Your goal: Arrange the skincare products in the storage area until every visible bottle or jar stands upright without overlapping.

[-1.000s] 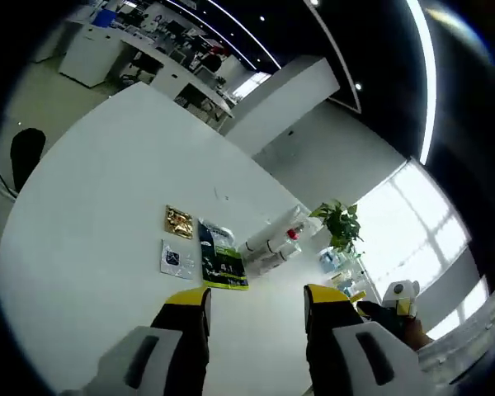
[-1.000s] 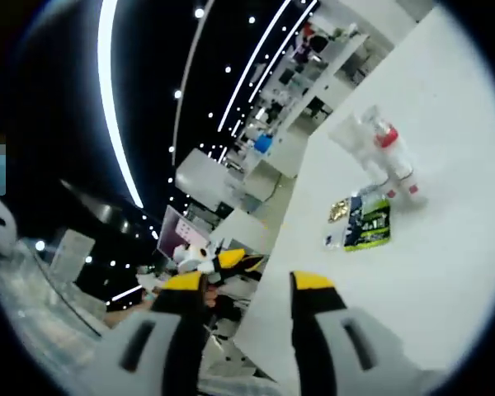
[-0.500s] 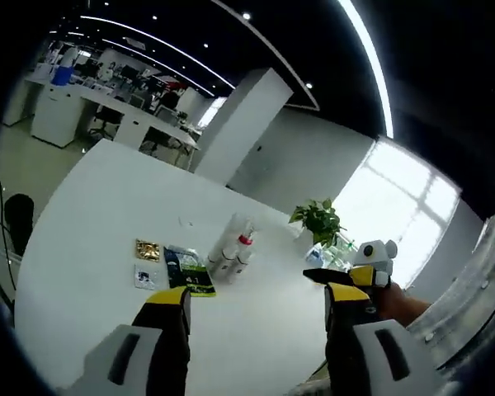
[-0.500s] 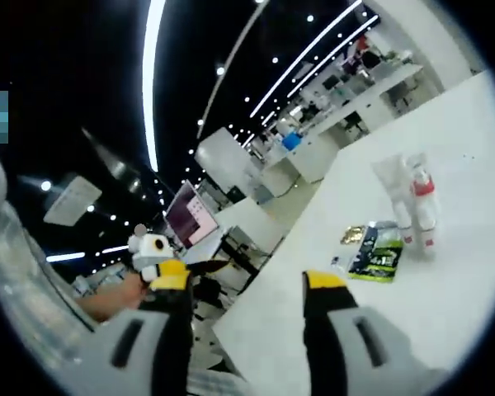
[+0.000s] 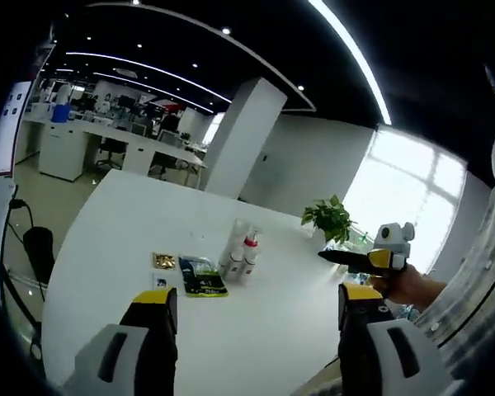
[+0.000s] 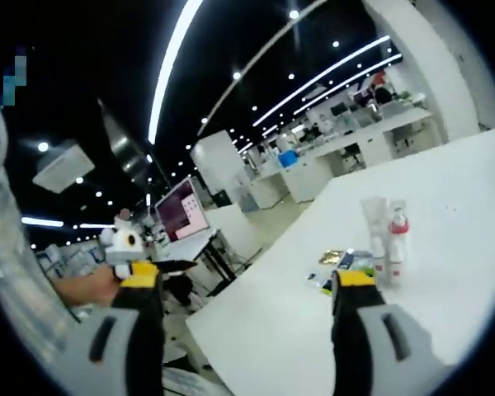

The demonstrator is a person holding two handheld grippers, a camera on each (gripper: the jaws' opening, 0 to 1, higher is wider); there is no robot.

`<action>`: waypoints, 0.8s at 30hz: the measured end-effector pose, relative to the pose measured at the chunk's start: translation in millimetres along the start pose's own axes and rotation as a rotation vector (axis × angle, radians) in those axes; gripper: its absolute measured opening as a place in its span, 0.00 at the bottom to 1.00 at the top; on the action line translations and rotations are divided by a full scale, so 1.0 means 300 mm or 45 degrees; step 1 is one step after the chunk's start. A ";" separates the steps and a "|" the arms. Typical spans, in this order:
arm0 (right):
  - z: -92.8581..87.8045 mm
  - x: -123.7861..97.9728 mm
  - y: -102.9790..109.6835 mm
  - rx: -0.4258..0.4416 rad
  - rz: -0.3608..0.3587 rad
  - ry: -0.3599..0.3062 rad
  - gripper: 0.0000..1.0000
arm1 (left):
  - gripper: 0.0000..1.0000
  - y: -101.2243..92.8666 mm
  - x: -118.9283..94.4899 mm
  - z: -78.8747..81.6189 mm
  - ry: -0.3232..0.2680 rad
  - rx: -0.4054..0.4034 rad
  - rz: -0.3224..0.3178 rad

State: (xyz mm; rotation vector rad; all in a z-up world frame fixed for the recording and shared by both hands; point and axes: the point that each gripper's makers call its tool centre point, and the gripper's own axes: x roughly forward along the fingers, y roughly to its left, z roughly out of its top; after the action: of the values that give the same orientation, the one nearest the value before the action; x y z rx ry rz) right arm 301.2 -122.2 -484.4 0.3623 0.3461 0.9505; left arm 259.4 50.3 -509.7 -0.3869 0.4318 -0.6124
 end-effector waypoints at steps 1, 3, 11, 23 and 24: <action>-0.001 -0.006 0.001 -0.015 -0.007 0.006 0.84 | 0.84 -0.011 -0.010 -0.003 -0.005 0.021 0.007; 0.001 -0.011 0.004 -0.056 -0.021 0.005 0.87 | 0.87 -0.025 -0.023 -0.006 -0.020 0.053 0.017; 0.011 -0.038 0.010 -0.164 -0.081 -0.031 0.99 | 1.00 -0.003 -0.094 0.012 -0.110 0.130 0.126; 0.031 -0.072 -0.005 -0.254 -0.126 -0.051 0.99 | 1.00 -0.022 -0.133 0.013 -0.217 0.170 0.192; 0.031 -0.071 -0.006 -0.263 -0.125 -0.049 0.99 | 1.00 -0.024 -0.133 0.009 -0.217 0.171 0.196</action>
State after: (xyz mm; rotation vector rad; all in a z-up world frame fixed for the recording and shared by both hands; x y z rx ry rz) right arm 295.1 -142.3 -474.3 0.1731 0.2262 0.8727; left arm 228.1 70.2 -493.2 -0.2723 0.2532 -0.4516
